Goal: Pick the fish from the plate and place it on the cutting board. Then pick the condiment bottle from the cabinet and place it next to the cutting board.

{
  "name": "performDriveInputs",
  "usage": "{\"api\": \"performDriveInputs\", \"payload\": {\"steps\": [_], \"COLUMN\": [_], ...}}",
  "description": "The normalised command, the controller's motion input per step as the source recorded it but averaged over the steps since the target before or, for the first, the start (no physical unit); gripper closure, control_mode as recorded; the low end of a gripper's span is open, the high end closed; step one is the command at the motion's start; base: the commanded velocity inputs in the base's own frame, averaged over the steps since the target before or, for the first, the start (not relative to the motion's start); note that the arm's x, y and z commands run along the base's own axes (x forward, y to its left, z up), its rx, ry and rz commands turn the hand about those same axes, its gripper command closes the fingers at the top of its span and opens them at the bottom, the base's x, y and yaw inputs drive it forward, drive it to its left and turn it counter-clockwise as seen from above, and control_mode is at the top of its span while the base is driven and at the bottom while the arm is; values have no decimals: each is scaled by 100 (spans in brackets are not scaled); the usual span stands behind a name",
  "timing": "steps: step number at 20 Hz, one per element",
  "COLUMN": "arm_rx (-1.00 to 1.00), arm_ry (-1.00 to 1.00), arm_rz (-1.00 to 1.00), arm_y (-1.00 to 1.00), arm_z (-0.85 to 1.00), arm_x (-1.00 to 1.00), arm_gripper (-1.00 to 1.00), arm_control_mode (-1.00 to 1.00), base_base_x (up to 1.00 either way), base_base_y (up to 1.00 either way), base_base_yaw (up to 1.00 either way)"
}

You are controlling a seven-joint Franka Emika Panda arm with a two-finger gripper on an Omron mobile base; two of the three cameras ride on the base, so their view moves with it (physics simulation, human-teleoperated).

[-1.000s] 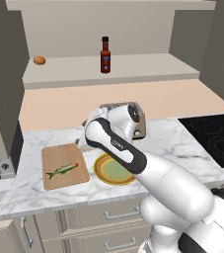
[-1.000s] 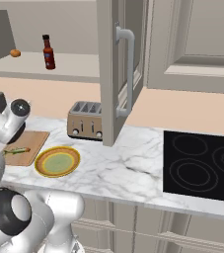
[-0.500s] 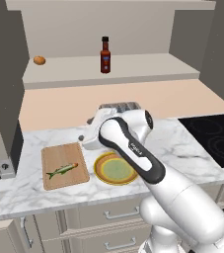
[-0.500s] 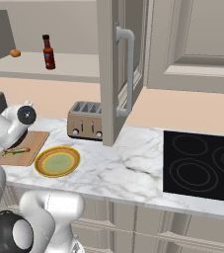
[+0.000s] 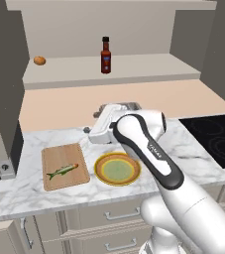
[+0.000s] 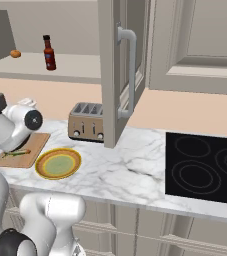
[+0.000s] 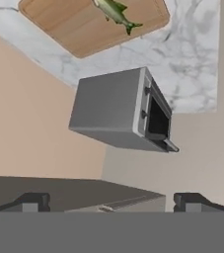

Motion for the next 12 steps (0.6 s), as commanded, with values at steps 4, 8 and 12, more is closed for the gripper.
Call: {"api": "performDriveInputs", "payload": {"steps": [4,8,12], "arm_rx": [14,9,4], "arm_ry": [-1,-3,-5], "arm_rz": [0,0,0], "arm_y": [-3,0,0], "arm_z": [46,44,44], "arm_x": [-26,-27,-30], "arm_gripper": [-100,-100,-100], "arm_control_mode": [-100,-100,-100], "base_base_x": [0,0,0], "base_base_y": [0,0,0], "base_base_yaw": [0,0,0]}}
